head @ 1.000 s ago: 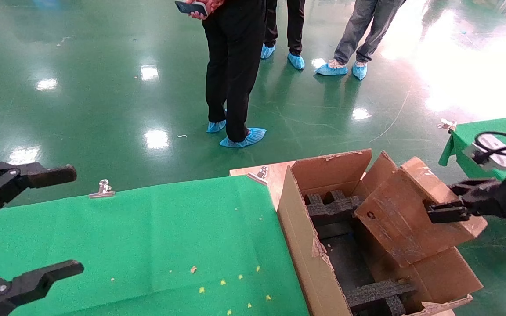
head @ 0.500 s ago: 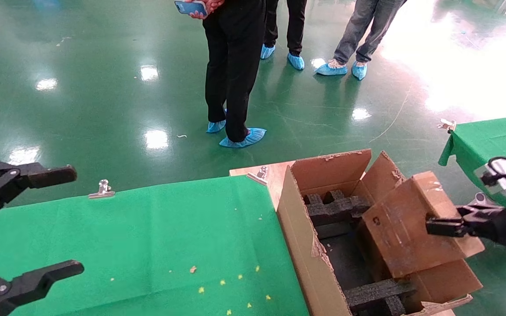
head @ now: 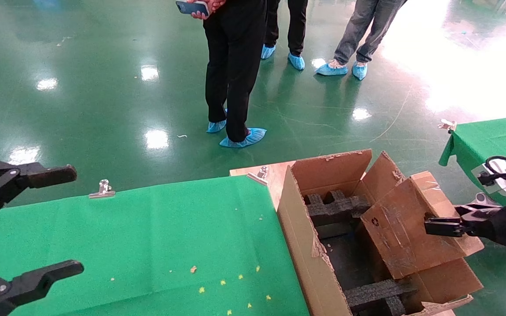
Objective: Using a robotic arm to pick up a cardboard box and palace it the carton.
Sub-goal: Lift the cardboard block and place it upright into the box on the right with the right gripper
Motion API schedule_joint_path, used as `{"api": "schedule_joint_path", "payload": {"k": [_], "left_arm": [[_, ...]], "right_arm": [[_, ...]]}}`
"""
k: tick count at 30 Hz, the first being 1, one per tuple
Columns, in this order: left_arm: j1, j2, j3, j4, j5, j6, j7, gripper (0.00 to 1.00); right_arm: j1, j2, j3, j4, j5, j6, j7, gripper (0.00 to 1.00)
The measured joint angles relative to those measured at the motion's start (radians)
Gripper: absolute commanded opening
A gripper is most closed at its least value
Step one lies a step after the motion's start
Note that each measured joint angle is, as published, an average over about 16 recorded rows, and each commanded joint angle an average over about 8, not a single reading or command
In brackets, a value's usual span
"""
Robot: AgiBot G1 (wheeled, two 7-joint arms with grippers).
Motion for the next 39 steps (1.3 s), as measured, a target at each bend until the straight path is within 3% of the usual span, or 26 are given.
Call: {"api": "schedule_joint_path", "payload": {"k": [9,23,39], "left_arm": [[0.0,0.0,0.0,0.0,0.0,0.0,0.0,1.0],[0.0,0.0,0.0,0.0,0.0,0.0,0.0,1.0],[0.0,0.0,0.0,0.0,0.0,0.0,0.0,1.0]], "right_arm": [[-0.04,-0.068,-0.042,-0.011,-0.049,0.066,0.146,0.0],[-0.07,-0.155,-0.095,-0.013,-0.216,0.159,0.406,0.0],[-0.141,-0.244,-0.143,-0.05,-0.288,0.248,0.541,0.0]]}}
